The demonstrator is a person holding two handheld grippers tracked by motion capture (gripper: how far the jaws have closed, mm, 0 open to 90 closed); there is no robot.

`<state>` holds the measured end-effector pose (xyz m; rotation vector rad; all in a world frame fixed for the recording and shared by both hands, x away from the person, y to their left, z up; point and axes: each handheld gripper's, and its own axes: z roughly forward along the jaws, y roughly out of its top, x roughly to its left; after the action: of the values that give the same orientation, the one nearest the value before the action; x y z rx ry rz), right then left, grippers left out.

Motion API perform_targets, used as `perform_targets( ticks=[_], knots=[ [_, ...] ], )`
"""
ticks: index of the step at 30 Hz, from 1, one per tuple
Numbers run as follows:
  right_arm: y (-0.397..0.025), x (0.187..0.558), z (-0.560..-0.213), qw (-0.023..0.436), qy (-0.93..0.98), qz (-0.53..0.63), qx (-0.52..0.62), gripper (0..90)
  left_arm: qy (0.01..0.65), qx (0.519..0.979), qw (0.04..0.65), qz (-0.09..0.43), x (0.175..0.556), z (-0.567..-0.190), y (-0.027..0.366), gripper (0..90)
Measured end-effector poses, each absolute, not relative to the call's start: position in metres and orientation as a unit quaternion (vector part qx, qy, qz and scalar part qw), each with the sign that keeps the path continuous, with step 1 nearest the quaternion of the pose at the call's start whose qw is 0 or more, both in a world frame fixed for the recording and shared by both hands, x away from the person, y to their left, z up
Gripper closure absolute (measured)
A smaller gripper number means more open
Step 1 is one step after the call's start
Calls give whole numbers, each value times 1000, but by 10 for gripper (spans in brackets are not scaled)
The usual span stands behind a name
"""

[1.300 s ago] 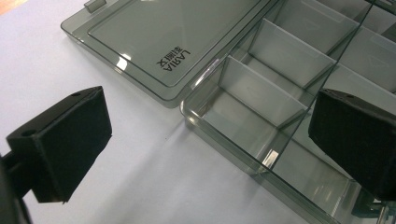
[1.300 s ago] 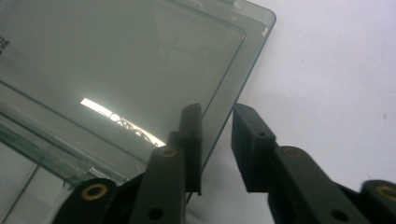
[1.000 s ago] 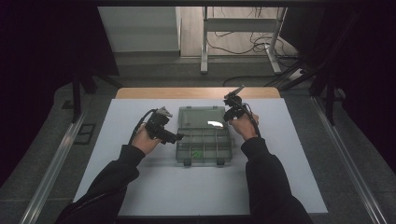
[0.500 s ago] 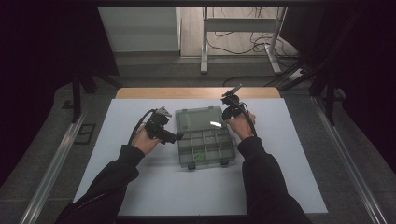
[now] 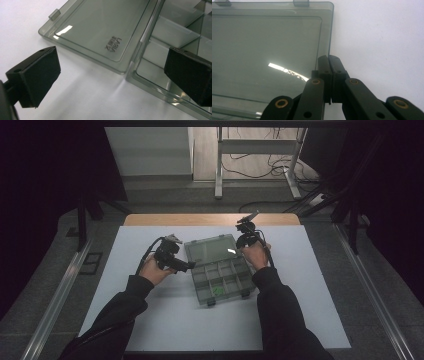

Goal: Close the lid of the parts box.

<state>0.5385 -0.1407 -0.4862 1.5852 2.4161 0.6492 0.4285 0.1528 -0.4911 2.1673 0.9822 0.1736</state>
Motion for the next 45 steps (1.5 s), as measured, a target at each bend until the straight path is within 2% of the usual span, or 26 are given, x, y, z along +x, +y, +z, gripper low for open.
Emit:
perform_targets(
  ticks=[3, 6, 9, 14, 17, 25, 45],
  knots=[
    [-138, 536, -484, 102, 814, 226, 526, 894, 380, 848, 361, 74, 428, -492, 155, 29],
    [-139, 534, -482, 106, 812, 239, 522, 894, 386, 849, 353, 80, 428, -492, 158, 87],
    [-142, 531, -481, 107, 808, 253, 521, 894, 386, 849, 350, 86, 428, -494, 163, 215],
    [-147, 528, -481, 109, 804, 270, 518, 892, 387, 848, 353, 84, 429, -499, 170, 513],
    [-148, 527, -481, 112, 804, 276, 515, 891, 388, 848, 352, 82, 430, -502, 172, 645],
    [-149, 526, -481, 114, 802, 281, 515, 890, 382, 859, 335, 71, 432, -513, 166, 886],
    [-148, 525, -480, 118, 801, 291, 510, 889, 410, 845, 337, 64, 446, -530, 158, 898]
  ],
)
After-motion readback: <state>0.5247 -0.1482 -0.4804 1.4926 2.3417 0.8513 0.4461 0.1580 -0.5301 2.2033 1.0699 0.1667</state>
